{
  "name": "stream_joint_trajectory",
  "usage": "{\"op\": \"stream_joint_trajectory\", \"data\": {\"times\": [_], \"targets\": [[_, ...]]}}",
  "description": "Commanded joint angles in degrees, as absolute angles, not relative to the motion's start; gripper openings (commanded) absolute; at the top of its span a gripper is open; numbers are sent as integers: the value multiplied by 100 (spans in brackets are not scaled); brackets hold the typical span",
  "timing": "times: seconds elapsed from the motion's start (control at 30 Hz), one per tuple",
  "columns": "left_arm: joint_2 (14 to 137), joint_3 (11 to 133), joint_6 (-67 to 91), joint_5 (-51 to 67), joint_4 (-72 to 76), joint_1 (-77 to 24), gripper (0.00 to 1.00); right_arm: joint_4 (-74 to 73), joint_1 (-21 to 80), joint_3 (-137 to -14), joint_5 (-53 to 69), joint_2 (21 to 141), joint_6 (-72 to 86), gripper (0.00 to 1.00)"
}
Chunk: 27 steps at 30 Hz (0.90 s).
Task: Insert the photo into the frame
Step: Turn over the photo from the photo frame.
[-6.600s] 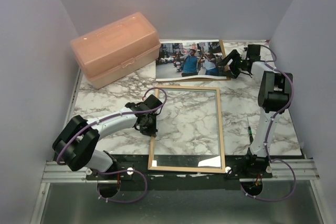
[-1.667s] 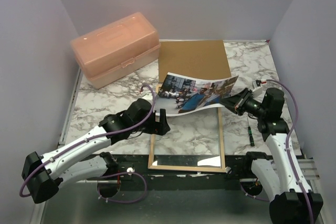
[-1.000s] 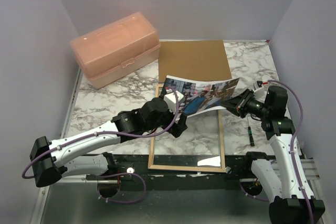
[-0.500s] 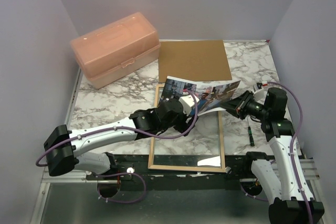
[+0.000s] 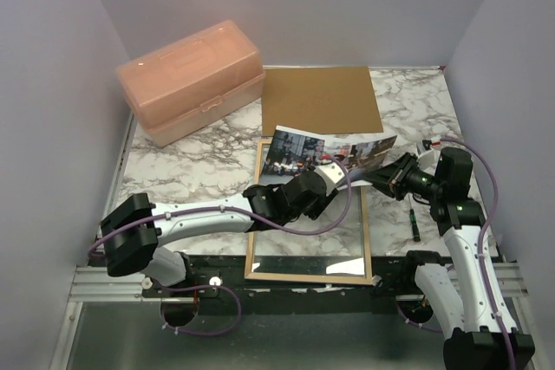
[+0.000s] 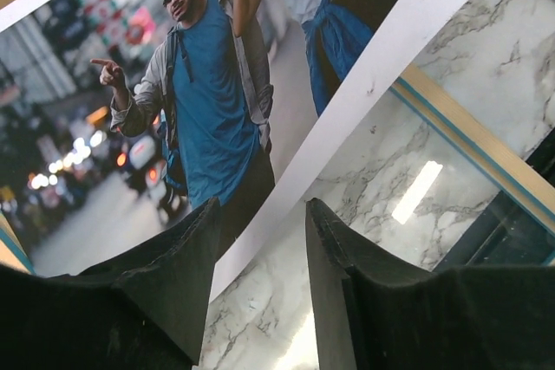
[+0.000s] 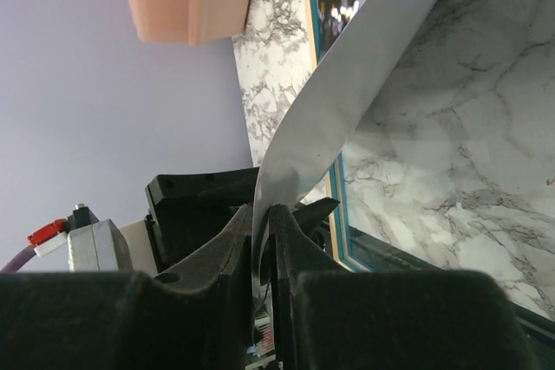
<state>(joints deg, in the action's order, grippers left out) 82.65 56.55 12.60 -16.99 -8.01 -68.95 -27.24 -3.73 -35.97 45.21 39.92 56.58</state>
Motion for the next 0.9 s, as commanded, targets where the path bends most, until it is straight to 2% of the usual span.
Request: {"op": "stream_joint_trajectory", "data": {"times": [0.0,0.27,0.37,0.4,0.47,0.6,0.73,0.83,0.87], "targets": [[8544,5781,1169,-2061,-488,-6985,41,-2930,-345,-3506,4685,3924,5694,18],[8870,5886,1263,-2313,-533,-7086,9,-3166,-343,-3551,4465,3818,5584,19],[8742,5880,1313,-2410,-577,-7097,1,-3211,-350,-3502,4365,3758,5560,23],[8692,5884,1326,-2430,-601,-7093,0,-3210,-352,-3486,4344,3745,5561,27],[8575,5934,1355,-2430,-725,-7097,0,-3217,-351,-3454,4311,3744,5568,43],[8359,6094,1499,-2408,-1140,-7093,0,-3093,-349,-3380,4342,3732,5627,68],[8183,6334,1764,-2219,-1592,-7090,0,-3272,-350,-3472,4290,3737,5464,89],[8117,6568,1958,-2095,-1916,-7084,0,-3497,-351,-3593,4170,3711,5289,99],[8080,6649,2014,-2044,-2021,-7086,0,-3540,-344,-3618,4147,3694,5261,100]]}}
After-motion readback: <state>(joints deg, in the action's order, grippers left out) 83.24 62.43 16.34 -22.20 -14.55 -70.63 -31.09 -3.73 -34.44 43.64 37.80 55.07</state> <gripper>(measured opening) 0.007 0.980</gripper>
